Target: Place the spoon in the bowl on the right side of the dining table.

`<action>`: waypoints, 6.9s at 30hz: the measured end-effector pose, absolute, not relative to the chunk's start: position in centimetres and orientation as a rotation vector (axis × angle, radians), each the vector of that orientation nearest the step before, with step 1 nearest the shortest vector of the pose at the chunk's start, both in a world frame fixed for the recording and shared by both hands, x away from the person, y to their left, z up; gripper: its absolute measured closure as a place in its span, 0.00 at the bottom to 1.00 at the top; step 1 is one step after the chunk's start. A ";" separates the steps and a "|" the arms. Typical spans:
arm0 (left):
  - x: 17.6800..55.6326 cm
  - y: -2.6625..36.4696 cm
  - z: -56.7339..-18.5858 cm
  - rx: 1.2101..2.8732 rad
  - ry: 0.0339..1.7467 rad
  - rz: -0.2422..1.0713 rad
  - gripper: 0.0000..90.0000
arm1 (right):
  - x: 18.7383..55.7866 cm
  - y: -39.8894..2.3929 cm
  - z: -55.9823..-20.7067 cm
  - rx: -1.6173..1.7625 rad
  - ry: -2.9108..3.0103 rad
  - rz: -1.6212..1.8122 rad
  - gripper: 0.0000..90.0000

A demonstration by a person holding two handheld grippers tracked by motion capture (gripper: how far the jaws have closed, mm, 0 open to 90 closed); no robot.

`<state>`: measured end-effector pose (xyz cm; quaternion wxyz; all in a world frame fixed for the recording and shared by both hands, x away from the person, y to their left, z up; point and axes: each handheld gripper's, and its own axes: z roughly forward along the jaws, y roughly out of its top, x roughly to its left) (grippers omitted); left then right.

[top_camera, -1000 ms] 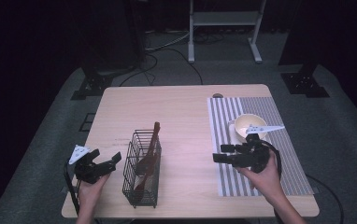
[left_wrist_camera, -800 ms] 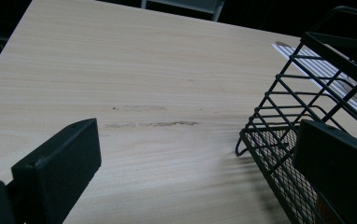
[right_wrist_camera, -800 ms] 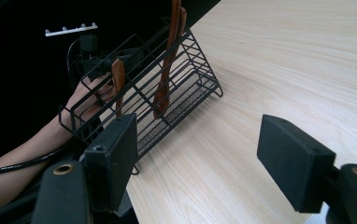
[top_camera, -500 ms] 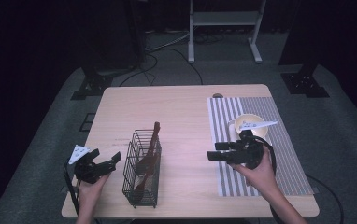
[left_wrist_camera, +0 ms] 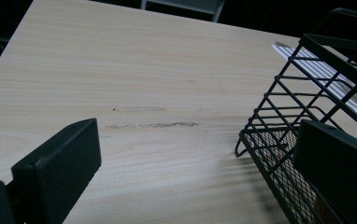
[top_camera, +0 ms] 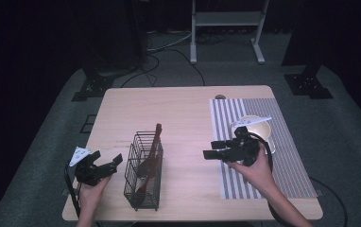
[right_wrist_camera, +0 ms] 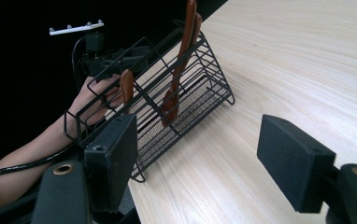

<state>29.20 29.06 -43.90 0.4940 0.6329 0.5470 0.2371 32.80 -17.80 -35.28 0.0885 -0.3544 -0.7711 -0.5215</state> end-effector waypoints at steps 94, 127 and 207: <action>29.2 29.3 -43.8 1.525 1.324 0.571 0.00 | 40.9 -5.8 -33.5 -0.914 -2.312 -1.450 0.42; 29.2 29.5 -43.8 1.518 1.325 0.570 0.00 | 43.1 -4.0 -33.9 -0.955 -2.321 -1.472 0.65; 29.3 29.3 -43.8 1.526 1.323 0.573 0.00 | 42.5 -8.6 -31.5 -1.111 -2.099 -1.640 0.92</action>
